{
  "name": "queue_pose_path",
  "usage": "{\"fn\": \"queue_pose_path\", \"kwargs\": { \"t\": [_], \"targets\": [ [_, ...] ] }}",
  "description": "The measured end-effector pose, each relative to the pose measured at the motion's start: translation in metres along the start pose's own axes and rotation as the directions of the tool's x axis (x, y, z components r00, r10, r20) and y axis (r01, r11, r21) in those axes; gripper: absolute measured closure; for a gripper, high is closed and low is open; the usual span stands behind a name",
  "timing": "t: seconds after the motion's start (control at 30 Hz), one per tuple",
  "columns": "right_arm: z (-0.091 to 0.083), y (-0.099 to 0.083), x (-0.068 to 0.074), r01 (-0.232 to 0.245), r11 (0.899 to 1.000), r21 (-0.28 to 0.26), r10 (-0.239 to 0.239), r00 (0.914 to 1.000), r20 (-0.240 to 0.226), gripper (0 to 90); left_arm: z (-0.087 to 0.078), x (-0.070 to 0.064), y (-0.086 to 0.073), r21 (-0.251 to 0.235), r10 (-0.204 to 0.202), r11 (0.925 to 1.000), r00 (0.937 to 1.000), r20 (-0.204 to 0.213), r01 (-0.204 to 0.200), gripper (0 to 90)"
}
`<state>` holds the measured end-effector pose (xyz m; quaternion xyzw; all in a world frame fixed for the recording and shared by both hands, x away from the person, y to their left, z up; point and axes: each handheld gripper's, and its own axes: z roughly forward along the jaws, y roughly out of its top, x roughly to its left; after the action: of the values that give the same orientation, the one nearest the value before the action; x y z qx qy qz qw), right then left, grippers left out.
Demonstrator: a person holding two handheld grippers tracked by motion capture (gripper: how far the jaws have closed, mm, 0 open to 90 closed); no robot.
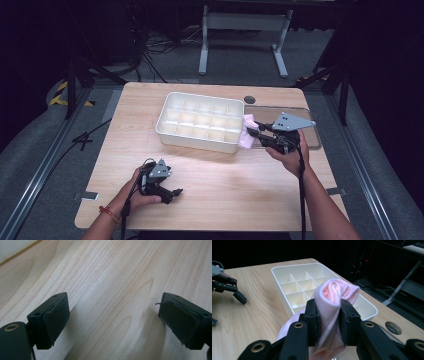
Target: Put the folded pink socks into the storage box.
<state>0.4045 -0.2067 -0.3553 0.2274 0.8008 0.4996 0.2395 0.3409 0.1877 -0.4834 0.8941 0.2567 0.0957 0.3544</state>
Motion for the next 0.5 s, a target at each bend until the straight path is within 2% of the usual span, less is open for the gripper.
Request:
{"fn": "queue_pose_path", "kwargs": {
  "t": [0.5],
  "targets": [
    [0.025,0.014,-0.003,0.014,0.999,0.039,-0.014,0.9999,0.005,71.0,0.0,-0.001,0.0,-0.002,-0.01,1.0,0.9999,-0.003,0.01,10.3]
  ]
}}
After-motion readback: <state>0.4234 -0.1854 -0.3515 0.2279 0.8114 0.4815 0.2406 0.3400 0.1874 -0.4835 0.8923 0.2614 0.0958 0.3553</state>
